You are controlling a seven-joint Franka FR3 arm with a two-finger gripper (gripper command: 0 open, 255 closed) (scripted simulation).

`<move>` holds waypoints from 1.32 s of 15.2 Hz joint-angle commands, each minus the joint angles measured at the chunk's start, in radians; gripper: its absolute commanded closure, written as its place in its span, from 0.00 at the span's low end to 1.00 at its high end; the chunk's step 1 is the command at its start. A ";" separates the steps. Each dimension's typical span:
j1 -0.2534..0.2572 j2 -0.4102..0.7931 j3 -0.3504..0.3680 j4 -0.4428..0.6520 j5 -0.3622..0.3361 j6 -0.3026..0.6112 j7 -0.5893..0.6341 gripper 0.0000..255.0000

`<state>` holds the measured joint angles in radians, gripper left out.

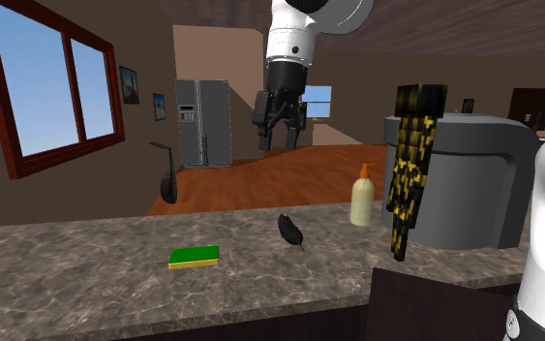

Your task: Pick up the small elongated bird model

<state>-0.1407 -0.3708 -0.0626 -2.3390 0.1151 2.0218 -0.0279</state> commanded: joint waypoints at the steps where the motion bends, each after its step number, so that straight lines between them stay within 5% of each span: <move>1: -0.017 0.063 -0.021 0.015 0.003 0.041 0.000 0.00; 20: -0.160 0.660 -0.149 0.274 0.180 0.289 -0.008 0.00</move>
<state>-0.2929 0.2616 -0.2087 -2.0760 0.2817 2.2979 -0.0376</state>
